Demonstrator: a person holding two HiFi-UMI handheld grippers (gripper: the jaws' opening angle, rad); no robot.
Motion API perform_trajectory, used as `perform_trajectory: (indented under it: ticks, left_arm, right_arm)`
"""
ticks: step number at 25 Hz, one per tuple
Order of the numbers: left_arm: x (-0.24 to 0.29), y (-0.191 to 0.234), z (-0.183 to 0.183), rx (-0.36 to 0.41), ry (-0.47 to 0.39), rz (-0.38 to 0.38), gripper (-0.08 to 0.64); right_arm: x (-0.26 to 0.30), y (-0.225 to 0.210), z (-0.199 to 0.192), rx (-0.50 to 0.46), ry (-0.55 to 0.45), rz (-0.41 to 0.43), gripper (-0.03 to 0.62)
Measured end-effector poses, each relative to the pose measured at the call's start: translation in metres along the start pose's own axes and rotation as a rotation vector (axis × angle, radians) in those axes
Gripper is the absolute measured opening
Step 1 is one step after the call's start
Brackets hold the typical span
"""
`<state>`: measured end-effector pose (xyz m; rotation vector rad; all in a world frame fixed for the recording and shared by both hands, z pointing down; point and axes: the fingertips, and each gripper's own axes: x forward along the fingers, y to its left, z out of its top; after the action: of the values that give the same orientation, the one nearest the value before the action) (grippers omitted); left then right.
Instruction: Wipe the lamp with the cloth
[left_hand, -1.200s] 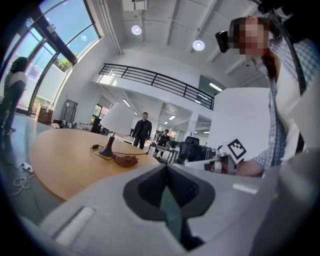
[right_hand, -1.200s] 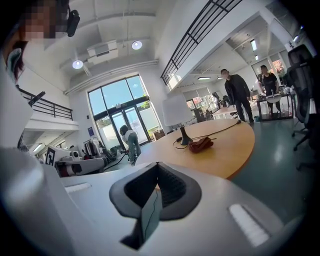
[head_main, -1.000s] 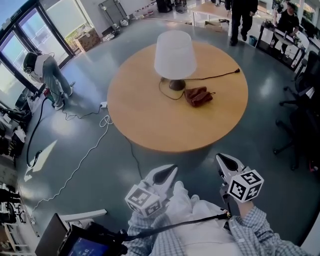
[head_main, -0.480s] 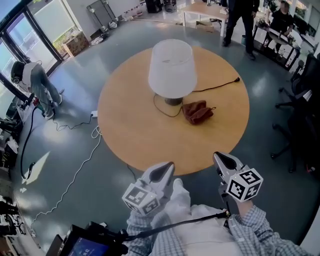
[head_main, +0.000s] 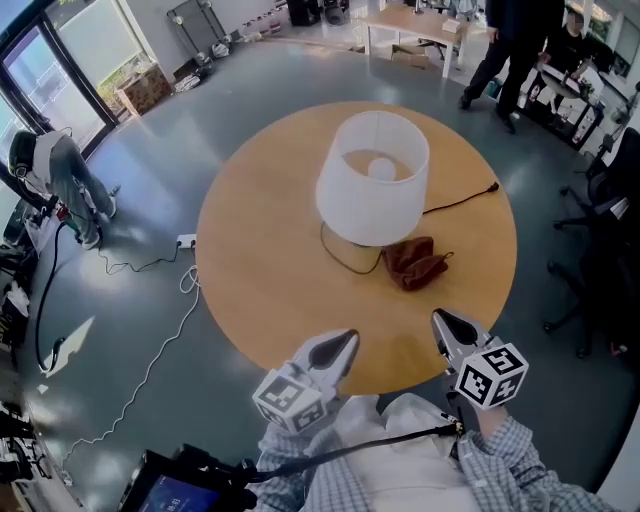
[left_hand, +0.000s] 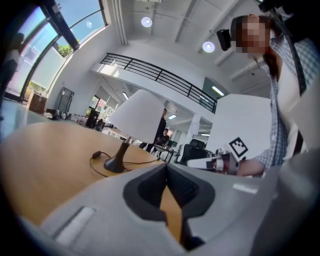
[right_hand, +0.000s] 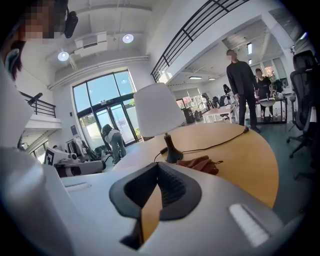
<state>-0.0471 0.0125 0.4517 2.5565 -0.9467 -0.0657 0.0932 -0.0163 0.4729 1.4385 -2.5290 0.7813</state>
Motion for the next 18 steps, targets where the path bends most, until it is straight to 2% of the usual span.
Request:
perform_trajectory:
  ticks: [4,7,14,18]
  left_arm:
    - [0.009,0.013,0.004,-0.027,-0.008,0.016,0.005]
    - [0.018,0.024,0.009,-0.083,-0.048,0.024,0.005]
    - [0.049,0.065,0.027,-0.381,-0.231,-0.004,0.005]
    - [0.072,0.087,0.036,-0.501,-0.305,-0.036,0.121]
  right_arm:
    - [0.014,-0.006,0.004,-0.013,0.025,0.008,0.003]
    - [0.024,-0.01,0.009,-0.014,0.033,0.025,0.003]
    - [0.042,-0.024,0.025,-0.032,0.037,0.056,0.003]
    - [0.047,-0.028,0.038,-0.048,0.031,0.083,0.003]
